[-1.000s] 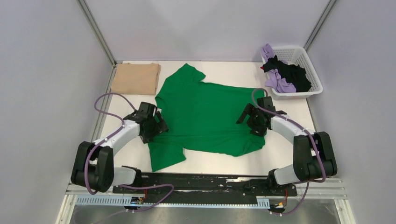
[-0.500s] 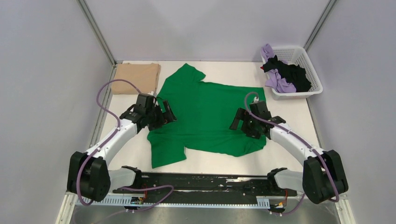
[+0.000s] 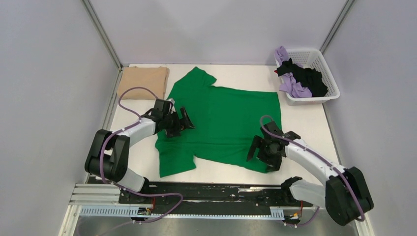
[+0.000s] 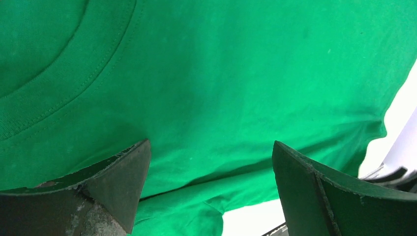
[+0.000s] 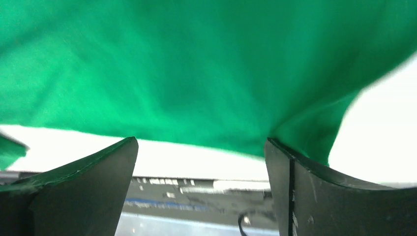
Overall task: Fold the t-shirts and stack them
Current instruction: Flatten out the tshirt
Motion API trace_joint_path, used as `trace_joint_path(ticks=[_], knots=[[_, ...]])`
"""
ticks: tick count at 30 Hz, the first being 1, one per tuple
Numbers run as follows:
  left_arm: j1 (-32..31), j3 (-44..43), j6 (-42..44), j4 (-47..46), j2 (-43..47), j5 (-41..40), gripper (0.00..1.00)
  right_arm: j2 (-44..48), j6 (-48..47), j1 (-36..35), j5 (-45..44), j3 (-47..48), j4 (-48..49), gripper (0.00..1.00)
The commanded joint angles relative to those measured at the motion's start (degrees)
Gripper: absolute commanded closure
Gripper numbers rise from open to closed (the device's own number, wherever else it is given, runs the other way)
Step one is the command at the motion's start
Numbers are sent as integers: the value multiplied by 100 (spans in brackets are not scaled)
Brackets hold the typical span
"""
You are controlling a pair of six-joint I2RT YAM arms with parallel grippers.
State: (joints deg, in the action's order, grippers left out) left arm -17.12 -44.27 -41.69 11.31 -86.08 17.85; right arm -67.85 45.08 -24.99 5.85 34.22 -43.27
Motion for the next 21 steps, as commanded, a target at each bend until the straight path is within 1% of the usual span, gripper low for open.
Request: trace_joint_path(ticks=[1,3,5,7,9,12,13,17,19,21], knots=[[-1,75,-52,-89,7,-197,0,828,1008,-418,514,-71,-1507,0],[-1,46,-19,76,76,-354,0,1040,1188,-652,732,-5,-1734,0],[-1,34,8,187,181,-455,0,1139,1133,-740,800,66,-1939,0],[-1,19,34,267,304,-496,0,1192,1033,-744,624,161,-1994,0],[-1,-11,73,331,437,-513,0,1149,982,-736,158,371,-1867,0],[-1,-177,159,384,553,-511,0,843,800,-667,-832,862,-1544,0],[-1,-369,247,458,542,-506,0,704,661,-595,-1082,1040,-1405,0],[-1,-1048,431,623,179,-479,0,-1,355,-95,-2062,1771,-623,0],[-1,-1371,479,631,-135,-510,0,-348,130,240,-2268,1960,33,0],[-1,-1737,539,679,-672,-588,0,-858,-279,683,-1947,2128,643,0]])
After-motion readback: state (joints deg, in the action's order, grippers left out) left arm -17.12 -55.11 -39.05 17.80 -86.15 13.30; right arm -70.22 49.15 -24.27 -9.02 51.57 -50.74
